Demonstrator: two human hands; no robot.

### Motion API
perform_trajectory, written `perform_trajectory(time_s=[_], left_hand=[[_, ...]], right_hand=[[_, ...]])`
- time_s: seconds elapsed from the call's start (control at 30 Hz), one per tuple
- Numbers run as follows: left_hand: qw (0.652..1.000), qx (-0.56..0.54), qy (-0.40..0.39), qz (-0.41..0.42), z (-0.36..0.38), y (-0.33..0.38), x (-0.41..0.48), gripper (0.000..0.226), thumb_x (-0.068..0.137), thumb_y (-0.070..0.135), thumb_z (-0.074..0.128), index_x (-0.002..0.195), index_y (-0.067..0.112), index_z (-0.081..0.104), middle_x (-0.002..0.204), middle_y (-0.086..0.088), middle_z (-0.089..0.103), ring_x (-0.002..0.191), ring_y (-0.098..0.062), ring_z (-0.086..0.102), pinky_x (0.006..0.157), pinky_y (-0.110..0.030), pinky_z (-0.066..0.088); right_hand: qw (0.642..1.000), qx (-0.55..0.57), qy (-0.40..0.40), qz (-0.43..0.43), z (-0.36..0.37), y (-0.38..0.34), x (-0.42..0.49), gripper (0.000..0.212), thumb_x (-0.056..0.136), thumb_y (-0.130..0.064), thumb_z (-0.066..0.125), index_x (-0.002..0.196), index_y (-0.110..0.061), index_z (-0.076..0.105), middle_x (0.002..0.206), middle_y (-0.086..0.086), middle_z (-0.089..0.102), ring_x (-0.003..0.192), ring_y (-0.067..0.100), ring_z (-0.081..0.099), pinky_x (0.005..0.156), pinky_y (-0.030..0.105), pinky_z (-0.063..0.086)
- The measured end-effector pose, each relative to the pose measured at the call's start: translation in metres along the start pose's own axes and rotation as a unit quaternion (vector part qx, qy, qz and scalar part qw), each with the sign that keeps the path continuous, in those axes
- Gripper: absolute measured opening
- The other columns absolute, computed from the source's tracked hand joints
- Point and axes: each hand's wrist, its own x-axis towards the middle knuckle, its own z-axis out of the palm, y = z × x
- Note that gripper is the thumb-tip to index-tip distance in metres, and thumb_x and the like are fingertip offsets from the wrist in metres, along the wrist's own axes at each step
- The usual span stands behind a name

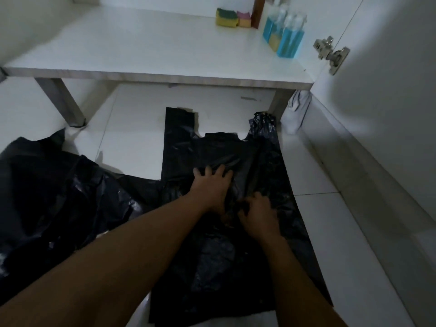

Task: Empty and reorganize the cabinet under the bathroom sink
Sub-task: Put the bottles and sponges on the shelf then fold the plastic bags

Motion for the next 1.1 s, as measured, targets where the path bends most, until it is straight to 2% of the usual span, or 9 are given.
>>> perform_trajectory(time_s=[0.2, 0.33, 0.43, 0.53, 0.63, 0.83, 0.93, 1.0, 1.1], left_hand=[[0.964, -0.065, 0.257, -0.035, 0.032, 0.005, -0.093, 0.082, 0.067, 0.074, 0.049, 0.128, 0.019, 0.057, 0.133, -0.008, 0.052, 0.129, -0.032, 0.041, 0.113, -0.062, 0.017], [0.976, -0.095, 0.188, -0.05, 0.092, 0.011, -0.125, 0.109, 0.066, 0.095, 0.031, 0.137, 0.015, 0.056, 0.145, -0.012, 0.05, 0.138, -0.042, 0.038, 0.113, -0.06, 0.01], [0.982, -0.116, 0.142, -0.049, 0.121, 0.006, -0.127, 0.122, 0.06, 0.102, 0.028, 0.15, 0.021, 0.039, 0.158, -0.009, 0.032, 0.147, -0.038, 0.02, 0.113, -0.058, 0.007], [0.983, -0.133, 0.119, -0.048, 0.127, 0.013, -0.127, 0.125, 0.058, 0.103, 0.032, 0.154, 0.023, 0.03, 0.162, -0.007, 0.022, 0.149, -0.034, 0.007, 0.115, -0.058, 0.004], [0.98, -0.138, 0.125, -0.065, 0.126, 0.025, -0.124, 0.128, 0.057, 0.104, 0.031, 0.154, 0.021, 0.03, 0.162, -0.009, 0.021, 0.149, -0.035, 0.008, 0.114, -0.061, 0.004], [0.983, -0.116, 0.127, -0.06, 0.13, 0.019, -0.122, 0.13, 0.055, 0.104, 0.031, 0.156, 0.023, 0.022, 0.163, -0.007, 0.015, 0.15, -0.036, 0.004, 0.115, -0.061, 0.003], [0.985, -0.101, 0.127, -0.056, 0.124, 0.016, -0.119, 0.135, 0.053, 0.105, 0.031, 0.158, 0.024, 0.001, 0.165, -0.002, -0.003, 0.15, -0.032, -0.014, 0.117, -0.057, -0.008], [0.985, -0.114, 0.118, -0.055, 0.116, 0.009, -0.121, 0.136, 0.052, 0.104, 0.032, 0.156, 0.027, -0.01, 0.164, 0.003, -0.012, 0.148, -0.027, -0.022, 0.118, -0.052, -0.016], [0.973, -0.138, 0.178, -0.039, 0.101, 0.0, -0.126, 0.118, 0.062, 0.095, 0.039, 0.156, 0.026, 0.018, 0.165, 0.0, 0.002, 0.151, -0.024, -0.012, 0.117, -0.054, -0.017]], right_hand=[[0.996, -0.002, 0.08, -0.025, -0.003, -0.008, -0.03, 0.029, 0.094, -0.024, 0.042, 0.113, -0.026, 0.063, 0.117, -0.002, 0.059, 0.113, 0.023, 0.05, 0.092, 0.043, 0.038], [0.996, -0.049, 0.035, -0.068, 0.015, -0.017, -0.058, 0.05, 0.091, -0.047, 0.023, 0.125, -0.032, 0.058, 0.133, -0.006, 0.053, 0.129, 0.02, 0.044, 0.103, 0.051, 0.035], [0.992, -0.086, -0.059, -0.074, 0.023, 0.009, -0.07, 0.074, 0.086, -0.068, 0.005, 0.148, -0.037, 0.031, 0.159, -0.014, 0.019, 0.149, 0.014, 0.008, 0.117, 0.055, 0.0], [0.992, -0.092, -0.062, -0.066, 0.012, 0.041, -0.065, 0.094, 0.075, -0.082, -0.007, 0.154, -0.035, 0.013, 0.158, -0.018, -0.007, 0.15, 0.017, -0.006, 0.118, 0.05, -0.009], [0.993, -0.106, -0.059, -0.005, -0.008, 0.06, -0.051, 0.08, 0.086, -0.076, 0.006, 0.154, -0.035, 0.009, 0.161, -0.014, -0.005, 0.15, 0.019, -0.009, 0.115, 0.057, -0.01], [0.981, -0.105, -0.044, 0.158, -0.065, 0.126, -0.048, 0.068, 0.096, -0.063, 0.025, 0.154, -0.028, 0.015, 0.163, -0.003, 0.01, 0.149, 0.027, 0.004, 0.11, 0.07, 0.001], [0.984, 0.008, 0.105, 0.146, -0.069, 0.114, -0.06, 0.062, 0.094, -0.056, 0.045, 0.144, -0.021, 0.038, 0.146, 0.008, 0.041, 0.133, 0.028, 0.038, 0.106, 0.055, 0.032], [0.983, 0.067, 0.082, 0.152, -0.063, 0.106, -0.066, 0.065, 0.089, -0.056, 0.054, 0.139, -0.017, 0.043, 0.136, 0.011, 0.05, 0.122, 0.029, 0.05, 0.096, 0.045, 0.046], [0.975, 0.138, 0.01, 0.174, -0.057, 0.102, -0.071, 0.065, 0.09, -0.049, 0.059, 0.14, -0.01, 0.044, 0.133, 0.015, 0.055, 0.116, 0.03, 0.056, 0.092, 0.037, 0.048]])
